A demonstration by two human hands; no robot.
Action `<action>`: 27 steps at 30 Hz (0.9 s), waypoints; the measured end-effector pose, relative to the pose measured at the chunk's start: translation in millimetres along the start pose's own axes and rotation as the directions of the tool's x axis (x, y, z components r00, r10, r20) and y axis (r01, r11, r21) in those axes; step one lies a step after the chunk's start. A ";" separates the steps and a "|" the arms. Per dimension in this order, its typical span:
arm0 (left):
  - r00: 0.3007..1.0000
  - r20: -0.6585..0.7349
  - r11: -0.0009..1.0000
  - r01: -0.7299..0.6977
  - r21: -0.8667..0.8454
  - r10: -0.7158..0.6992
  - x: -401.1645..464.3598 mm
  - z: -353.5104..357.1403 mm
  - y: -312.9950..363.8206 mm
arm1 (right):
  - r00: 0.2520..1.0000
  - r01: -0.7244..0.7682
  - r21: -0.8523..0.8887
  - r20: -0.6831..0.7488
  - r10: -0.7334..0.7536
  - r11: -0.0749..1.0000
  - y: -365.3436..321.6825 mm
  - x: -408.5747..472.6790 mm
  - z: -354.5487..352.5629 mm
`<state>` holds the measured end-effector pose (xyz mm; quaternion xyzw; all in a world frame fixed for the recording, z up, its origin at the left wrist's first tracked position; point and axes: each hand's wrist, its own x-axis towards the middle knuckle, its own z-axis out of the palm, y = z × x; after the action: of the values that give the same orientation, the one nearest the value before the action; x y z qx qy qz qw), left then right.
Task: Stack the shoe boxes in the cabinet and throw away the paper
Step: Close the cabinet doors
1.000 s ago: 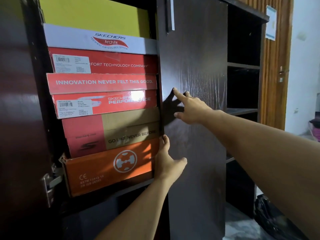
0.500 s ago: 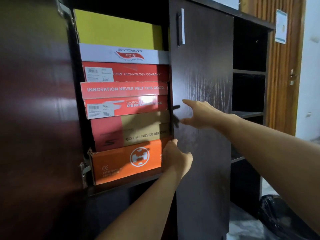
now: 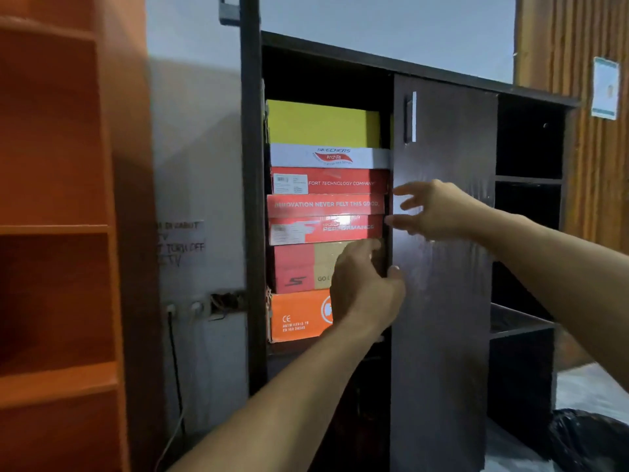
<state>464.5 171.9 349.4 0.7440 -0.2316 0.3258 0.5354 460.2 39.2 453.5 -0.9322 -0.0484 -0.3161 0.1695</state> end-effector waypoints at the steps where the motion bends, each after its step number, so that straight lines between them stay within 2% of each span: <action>1: 0.997 -0.032 0.996 -0.077 -0.038 0.076 -2.7 -11.8 5.8 | 1.000 0.018 0.014 -0.005 -0.018 1.000 -11.2 -1.9 -4.8; 3: 0.965 -0.106 0.964 -0.249 -0.097 0.239 -8.0 -35.3 17.3 | 0.998 0.064 0.065 -0.024 -0.062 0.996 -31.8 -5.4 -13.1; 4: 0.927 -0.166 0.928 -0.355 -0.108 0.336 -9.7 -47.0 22.2 | 0.996 0.081 0.093 -0.040 -0.077 0.992 -40.8 -7.0 -17.0; 7: 0.725 -0.337 0.761 -0.648 -0.040 0.600 -15.1 -83.7 35.8 | 0.989 0.135 0.187 -0.082 -0.122 0.973 -67.5 -13.3 -26.7; 9: 0.595 -0.390 0.667 -0.742 0.070 0.703 -16.0 -108.1 38.8 | 0.982 0.180 0.225 -0.103 -0.161 0.958 -84.4 -16.6 -32.0; 11: 0.544 -0.435 0.654 -0.742 0.150 0.717 -14.1 -130.7 37.6 | 0.977 0.207 0.277 -0.114 -0.182 0.938 -101.7 -21.1 -37.4; 13: 0.590 -0.513 0.733 -0.669 0.120 0.623 -7.0 -145.5 30.0 | 0.973 0.227 0.326 -0.121 -0.198 0.918 -117.7 -25.8 -41.5; 16: 0.740 -0.555 0.867 -0.494 -0.064 0.381 4.1 -155.9 15.3 | 0.962 0.272 0.336 -0.118 -0.246 0.902 -141.2 -36.6 -42.7; 18: 0.886 -0.429 0.918 -0.307 -0.251 0.179 7.2 -156.4 8.2 | 0.952 0.305 0.343 -0.120 -0.280 0.889 -153.9 -44.1 -39.9; 20: 0.972 -0.228 0.893 -0.155 -0.422 0.061 10.0 -153.7 0.9 | 0.943 0.333 0.357 -0.125 -0.309 0.873 -162.5 -49.9 -35.2; 23: 0.998 -0.044 0.881 -0.051 -0.469 0.035 16.6 -146.1 -17.8 | 0.930 0.366 0.309 -0.143 -0.337 0.878 -166.8 -54.2 -26.0; 27: 0.997 0.058 0.867 -0.019 -0.498 0.055 18.8 -130.3 -37.9 | 0.936 0.349 0.228 -0.134 -0.325 0.909 -158.9 -54.2 -17.0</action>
<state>472.7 307.5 366.6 0.5874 -0.3406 0.2393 0.6940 375.9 183.2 478.6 -0.8654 -0.2399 -0.3751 0.2298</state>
